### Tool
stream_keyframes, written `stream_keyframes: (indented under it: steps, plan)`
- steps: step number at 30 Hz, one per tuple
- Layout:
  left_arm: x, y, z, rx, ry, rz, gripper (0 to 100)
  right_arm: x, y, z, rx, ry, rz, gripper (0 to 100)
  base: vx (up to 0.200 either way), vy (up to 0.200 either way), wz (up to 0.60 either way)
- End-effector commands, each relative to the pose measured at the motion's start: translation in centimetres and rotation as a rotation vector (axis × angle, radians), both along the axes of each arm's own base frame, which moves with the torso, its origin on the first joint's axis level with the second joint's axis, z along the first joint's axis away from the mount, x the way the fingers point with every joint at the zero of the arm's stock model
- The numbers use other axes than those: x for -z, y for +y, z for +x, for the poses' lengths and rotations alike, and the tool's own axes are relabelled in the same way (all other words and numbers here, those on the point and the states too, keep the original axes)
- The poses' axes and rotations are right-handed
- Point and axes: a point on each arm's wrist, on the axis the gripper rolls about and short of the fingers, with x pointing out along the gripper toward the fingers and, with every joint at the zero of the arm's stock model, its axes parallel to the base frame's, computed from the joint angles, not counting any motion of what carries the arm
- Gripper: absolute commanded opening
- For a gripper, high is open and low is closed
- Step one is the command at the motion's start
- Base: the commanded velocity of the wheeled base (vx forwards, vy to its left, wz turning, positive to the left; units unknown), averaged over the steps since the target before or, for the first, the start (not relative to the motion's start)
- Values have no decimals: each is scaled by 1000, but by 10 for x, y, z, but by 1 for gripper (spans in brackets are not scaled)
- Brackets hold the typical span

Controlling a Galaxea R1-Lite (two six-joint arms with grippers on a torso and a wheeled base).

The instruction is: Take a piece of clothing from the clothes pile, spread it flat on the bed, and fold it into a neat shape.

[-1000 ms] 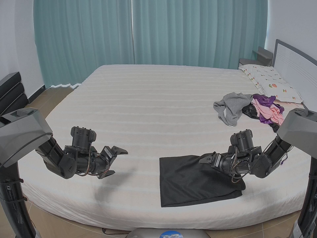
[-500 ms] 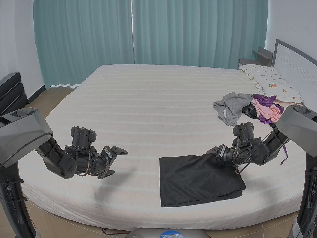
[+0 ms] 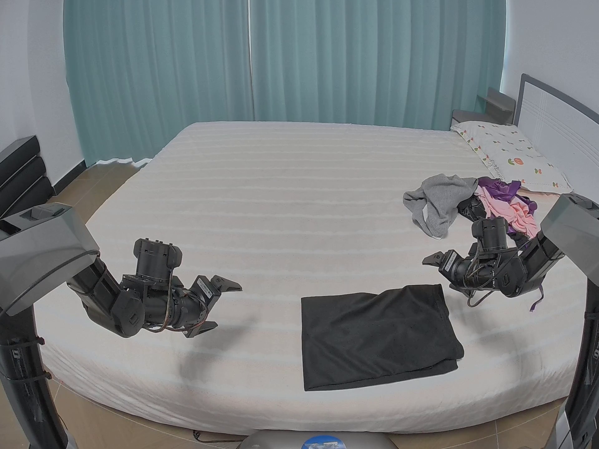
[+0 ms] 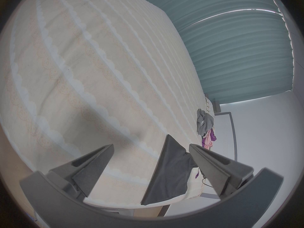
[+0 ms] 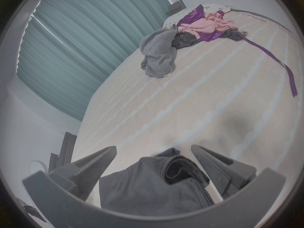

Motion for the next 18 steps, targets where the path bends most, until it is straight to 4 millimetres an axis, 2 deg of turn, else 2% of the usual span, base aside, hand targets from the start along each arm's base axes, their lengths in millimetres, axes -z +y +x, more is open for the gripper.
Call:
stream_keyframes:
  steps: [1, 8, 13, 14, 18]
  plan:
    - [1, 0, 0, -1, 3, 0, 100, 2, -4, -2, -1, -6, 6, 100, 0, 0, 0]
    - [1, 0, 0, 1, 2, 0, 100, 11, 2, -7, -81, -33, 43, 100, 0, 0, 0]
    - [0, 0, 0, 1, 0, 0, 100, 22, 6, -8, -130, -17, 1, 100, 0, 0, 0]
    - [1, 0, 0, 1, 2, 0, 100, 24, 4, -8, -136, -15, -13, 0, 0, 0, 0]
    - [1, 0, 0, 1, 3, 0, 100, 26, 1, -5, -124, -20, -19, 0, 0, 0, 0]
